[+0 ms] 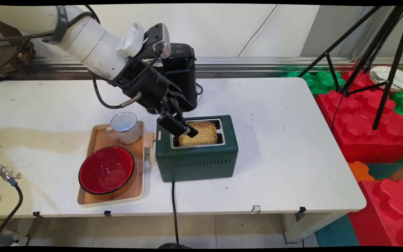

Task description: Press the toaster switch

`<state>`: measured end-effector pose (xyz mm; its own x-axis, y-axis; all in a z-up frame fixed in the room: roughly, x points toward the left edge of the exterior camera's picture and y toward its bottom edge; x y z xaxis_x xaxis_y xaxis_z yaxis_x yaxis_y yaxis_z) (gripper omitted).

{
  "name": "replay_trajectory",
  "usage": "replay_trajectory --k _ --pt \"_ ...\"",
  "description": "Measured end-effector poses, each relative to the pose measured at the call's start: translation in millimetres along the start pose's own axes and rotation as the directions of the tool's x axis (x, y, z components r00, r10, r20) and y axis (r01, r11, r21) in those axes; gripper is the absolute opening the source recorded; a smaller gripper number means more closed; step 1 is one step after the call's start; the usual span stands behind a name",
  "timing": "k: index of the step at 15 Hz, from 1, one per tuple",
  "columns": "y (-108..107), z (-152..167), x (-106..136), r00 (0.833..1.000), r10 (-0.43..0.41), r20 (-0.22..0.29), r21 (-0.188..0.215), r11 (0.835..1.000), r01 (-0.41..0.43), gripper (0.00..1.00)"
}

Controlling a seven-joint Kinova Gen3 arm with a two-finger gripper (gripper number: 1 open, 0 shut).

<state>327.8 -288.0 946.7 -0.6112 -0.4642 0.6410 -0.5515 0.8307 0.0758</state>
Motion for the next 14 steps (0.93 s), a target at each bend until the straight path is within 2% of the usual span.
replay_trajectory --k 3,6,14 --pt "1.5 -4.5 -3.3 0.999 -0.017 -0.037 -0.002 1.000 0.017 1.00" --pt "2.1 -14.1 -17.0 0.997 -0.028 -0.068 0.004 1.000 0.028 1.00" --pt "1.7 -43.2 -69.8 0.993 -0.026 -0.113 0.027 0.999 0.030 1.00"
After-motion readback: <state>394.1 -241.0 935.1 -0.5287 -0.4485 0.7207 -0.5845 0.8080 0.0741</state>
